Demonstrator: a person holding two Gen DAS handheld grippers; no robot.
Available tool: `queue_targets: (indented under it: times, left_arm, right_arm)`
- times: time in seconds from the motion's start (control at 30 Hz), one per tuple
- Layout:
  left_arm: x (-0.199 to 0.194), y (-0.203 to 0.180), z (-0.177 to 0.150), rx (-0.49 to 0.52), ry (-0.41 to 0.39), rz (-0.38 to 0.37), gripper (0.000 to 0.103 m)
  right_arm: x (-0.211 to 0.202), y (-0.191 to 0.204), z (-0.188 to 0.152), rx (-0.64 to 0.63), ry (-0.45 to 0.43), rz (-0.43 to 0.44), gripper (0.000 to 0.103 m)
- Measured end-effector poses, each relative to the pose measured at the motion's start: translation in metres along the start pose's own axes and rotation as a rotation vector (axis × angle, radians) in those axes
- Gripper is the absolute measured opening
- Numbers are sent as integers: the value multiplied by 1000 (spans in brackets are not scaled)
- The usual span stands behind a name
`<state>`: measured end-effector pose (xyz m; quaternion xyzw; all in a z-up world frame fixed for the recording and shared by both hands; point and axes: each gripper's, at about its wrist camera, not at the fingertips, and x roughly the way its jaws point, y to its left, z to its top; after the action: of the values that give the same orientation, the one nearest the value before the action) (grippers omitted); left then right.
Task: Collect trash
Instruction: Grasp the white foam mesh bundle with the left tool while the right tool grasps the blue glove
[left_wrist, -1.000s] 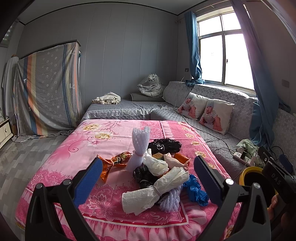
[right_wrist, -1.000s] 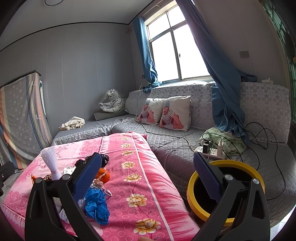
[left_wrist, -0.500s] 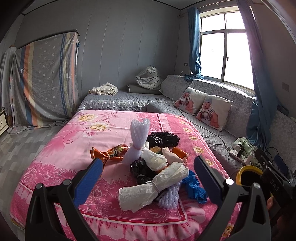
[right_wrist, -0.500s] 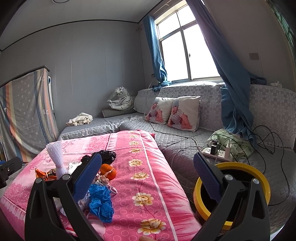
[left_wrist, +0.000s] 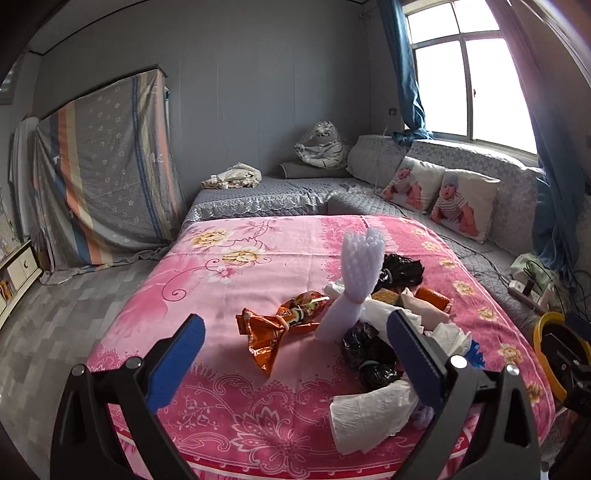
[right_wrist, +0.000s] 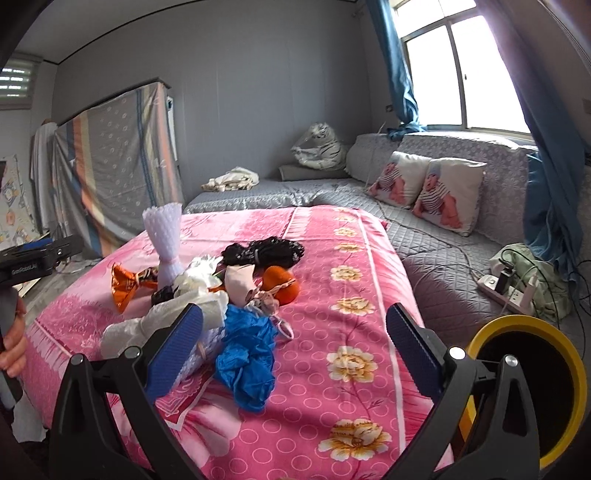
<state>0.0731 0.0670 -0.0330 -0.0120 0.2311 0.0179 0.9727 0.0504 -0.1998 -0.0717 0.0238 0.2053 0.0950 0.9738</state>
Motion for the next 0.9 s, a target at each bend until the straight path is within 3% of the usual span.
queue_targets:
  times: [0.03,0.17,0.27,0.43,0.57,0.77,0.9]
  left_arm:
    - [8,1,2,4,25,-48,95]
    - [43,-1,9,45,135,-120,95]
    - [65,-4,18,39,143,-146,95]
    - [91,-16,25,92,166,-158,95]
    - [110,-10,28,66,209,-178,95]
    - [134,-14,27,113,241,-161,95]
    - [152,-14,29,108,260,-158,95]
  right_arm:
    - [5,2,-2,-4,17,17,95]
    - [25,5,-10,-4,109,88,95]
    - [33,8,-15,-31,143,147,95]
    - [37,22,-24,-142,148,152,95]
    - [52,17,-24,-141,196,184,95]
    - [70,14,-23,-166,245,176,94]
    - [82,13,-23,-160,274,179,89]
